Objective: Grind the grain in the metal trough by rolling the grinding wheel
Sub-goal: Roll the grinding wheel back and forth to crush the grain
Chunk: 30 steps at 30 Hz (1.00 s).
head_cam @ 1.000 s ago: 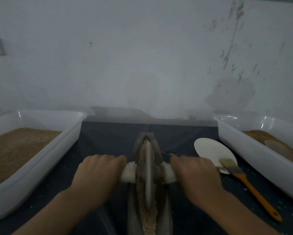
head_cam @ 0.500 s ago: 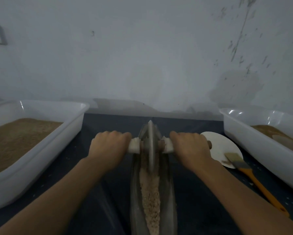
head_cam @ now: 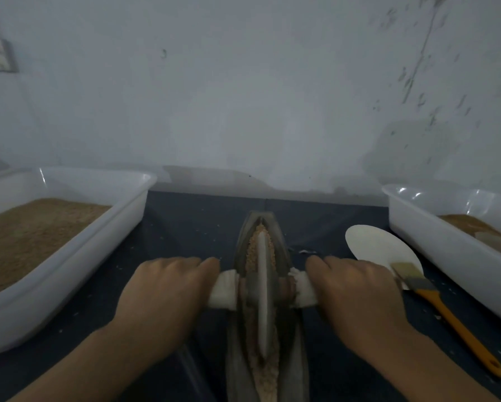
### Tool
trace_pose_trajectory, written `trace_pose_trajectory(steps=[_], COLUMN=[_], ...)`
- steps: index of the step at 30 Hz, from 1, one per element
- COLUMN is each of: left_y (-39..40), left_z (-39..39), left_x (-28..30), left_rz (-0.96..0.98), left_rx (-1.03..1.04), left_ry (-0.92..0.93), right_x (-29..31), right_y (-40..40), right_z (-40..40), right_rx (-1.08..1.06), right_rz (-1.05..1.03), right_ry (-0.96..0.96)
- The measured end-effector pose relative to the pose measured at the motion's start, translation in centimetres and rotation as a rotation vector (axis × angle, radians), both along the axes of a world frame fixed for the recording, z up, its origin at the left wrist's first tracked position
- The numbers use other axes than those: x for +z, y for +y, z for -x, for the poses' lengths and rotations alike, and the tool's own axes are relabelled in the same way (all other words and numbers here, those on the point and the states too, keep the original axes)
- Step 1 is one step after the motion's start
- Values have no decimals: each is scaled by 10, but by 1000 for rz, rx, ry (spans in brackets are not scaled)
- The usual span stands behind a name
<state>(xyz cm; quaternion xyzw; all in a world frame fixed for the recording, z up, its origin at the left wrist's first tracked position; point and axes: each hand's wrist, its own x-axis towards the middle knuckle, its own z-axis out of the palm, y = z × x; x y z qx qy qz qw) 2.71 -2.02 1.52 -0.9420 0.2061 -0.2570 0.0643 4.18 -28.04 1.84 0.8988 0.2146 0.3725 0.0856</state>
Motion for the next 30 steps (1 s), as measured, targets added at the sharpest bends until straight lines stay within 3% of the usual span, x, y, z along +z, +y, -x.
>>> trace_pose_trajectory(steps=[4,9,14,18,21,27,30], left_y=[-11,-8,-8,-2,2,-6,-9], left_z=[-49,-71,-39,0,10,-37,-62], left_x=[3,-2,1,0,-1,-4,0], left_rz=[-53,28,44,63,46,21,-1], left_rx=[156,182,146,-25,-26,77,122], left_ry=[-70,-45,13,-61,-77,-74,-93], right_x=[-5,9,8,0,4,5,5], right_y=[1,16,9,-1,-4,9,13], right_z=[-42,-69,-30,21,30,-34,-66], right_rx=[-28,-115,-58,-15,-12,-105,-177], right_rz=[-30,15,33,-21,-24,56,-10], right_ry=[80,87,92,83,79,171,186])
